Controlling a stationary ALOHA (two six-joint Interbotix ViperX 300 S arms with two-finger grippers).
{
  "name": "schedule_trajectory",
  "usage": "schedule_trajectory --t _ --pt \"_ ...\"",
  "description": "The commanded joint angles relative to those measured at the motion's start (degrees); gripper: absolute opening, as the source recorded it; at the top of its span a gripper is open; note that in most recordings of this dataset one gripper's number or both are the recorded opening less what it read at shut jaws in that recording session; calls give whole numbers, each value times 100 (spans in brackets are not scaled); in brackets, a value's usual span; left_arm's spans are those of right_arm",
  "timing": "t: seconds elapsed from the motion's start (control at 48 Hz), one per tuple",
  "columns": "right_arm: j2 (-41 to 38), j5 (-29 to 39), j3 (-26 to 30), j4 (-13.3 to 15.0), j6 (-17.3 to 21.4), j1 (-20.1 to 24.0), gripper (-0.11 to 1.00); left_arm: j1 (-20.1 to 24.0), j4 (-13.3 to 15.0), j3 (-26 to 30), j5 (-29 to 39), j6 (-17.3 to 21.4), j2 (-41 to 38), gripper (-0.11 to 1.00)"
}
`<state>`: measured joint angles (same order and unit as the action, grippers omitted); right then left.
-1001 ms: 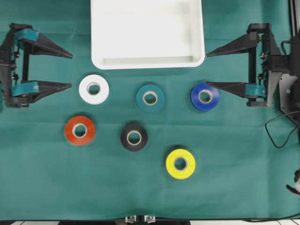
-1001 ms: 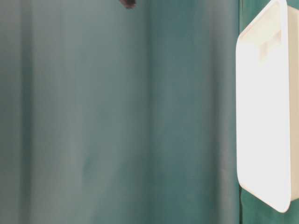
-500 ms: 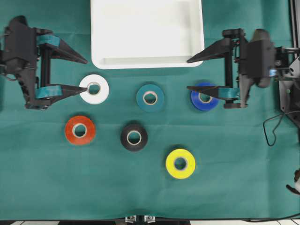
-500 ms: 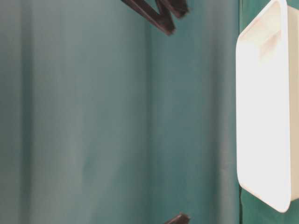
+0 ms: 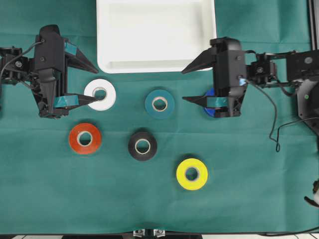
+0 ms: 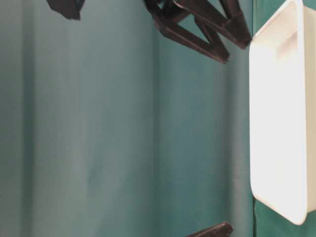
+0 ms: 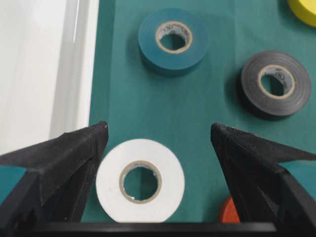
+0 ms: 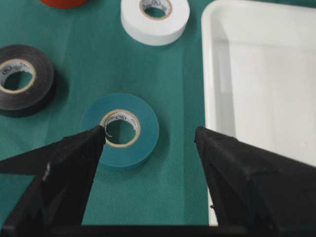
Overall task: Put the tape alternately from left to right into the white case.
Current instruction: 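Move both grippers forward from the sides toward the tape rolls, then lower the right gripper into the black tape roll's hole and grip it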
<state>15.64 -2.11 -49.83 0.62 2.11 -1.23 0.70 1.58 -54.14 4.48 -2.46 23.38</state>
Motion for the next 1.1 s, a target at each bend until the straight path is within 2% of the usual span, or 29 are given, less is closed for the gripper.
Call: schedule_trajectory --t 0.0,0.459,1.084 --pt "-35 -9 185 -9 9 0 84 9 9 62 0 9 26 67" --pt "-404 88 510 -9 18 114 84 18 9 88 9 18 18 67" --pt "-1547 519 1468 -9 18 624 83 158 9 70 18 9 0 66"
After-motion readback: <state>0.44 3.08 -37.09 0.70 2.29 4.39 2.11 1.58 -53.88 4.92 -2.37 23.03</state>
